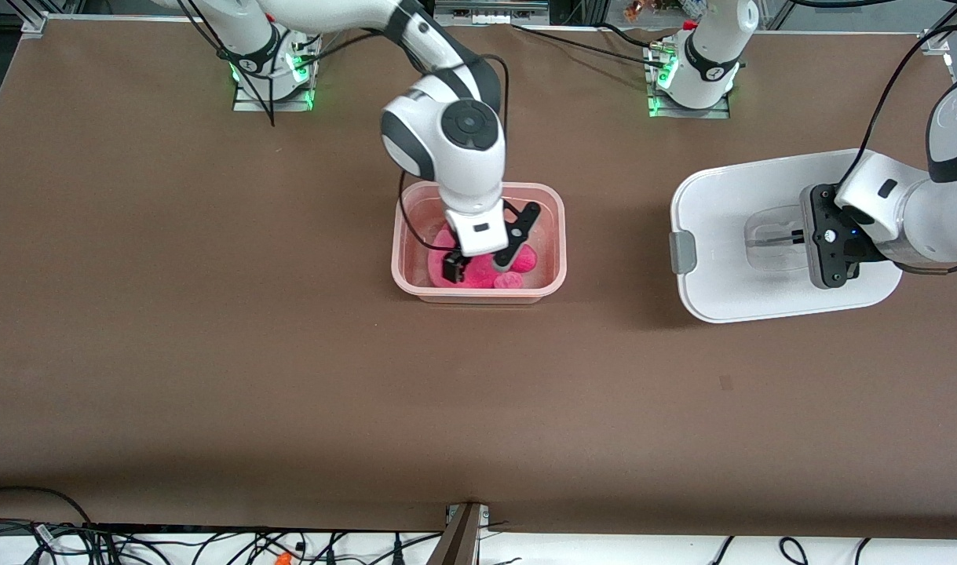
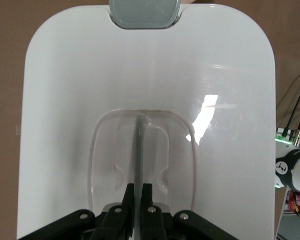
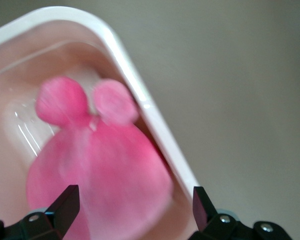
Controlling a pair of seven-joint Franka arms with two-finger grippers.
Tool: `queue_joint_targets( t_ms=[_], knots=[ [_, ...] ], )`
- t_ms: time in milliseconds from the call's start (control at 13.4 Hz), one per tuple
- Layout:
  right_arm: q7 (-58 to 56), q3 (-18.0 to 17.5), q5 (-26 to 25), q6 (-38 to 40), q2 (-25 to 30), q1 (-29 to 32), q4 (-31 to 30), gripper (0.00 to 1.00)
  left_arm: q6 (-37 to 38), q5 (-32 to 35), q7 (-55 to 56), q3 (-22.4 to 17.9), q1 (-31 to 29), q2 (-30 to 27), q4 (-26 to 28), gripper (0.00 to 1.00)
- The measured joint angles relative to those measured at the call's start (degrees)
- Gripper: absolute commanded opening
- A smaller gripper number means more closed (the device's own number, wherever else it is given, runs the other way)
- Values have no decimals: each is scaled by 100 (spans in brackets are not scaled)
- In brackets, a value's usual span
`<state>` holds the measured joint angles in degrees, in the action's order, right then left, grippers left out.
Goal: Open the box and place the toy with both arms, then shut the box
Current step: 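Open the right gripper and withdraw it from the box, then lower the white lid onto the box with the left gripper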
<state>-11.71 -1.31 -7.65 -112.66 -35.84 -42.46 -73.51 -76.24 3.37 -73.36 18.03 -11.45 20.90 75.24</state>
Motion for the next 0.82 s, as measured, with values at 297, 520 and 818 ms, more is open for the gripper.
queue_joint_targets(
  t_ms=[297, 520, 818],
  knots=[
    [5, 809, 536, 709, 862, 268, 7, 100, 2, -281, -18, 58, 117, 6, 1, 0],
    [18, 1322, 993, 715, 1062, 512, 0, 100, 14, -876, -25, 109, 492, 135, 18, 0],
    [350, 1432, 1414, 1447, 1914, 1310, -348, 100, -696, -1506, -35, 133, 1270, 745, 57, 0]
  ],
)
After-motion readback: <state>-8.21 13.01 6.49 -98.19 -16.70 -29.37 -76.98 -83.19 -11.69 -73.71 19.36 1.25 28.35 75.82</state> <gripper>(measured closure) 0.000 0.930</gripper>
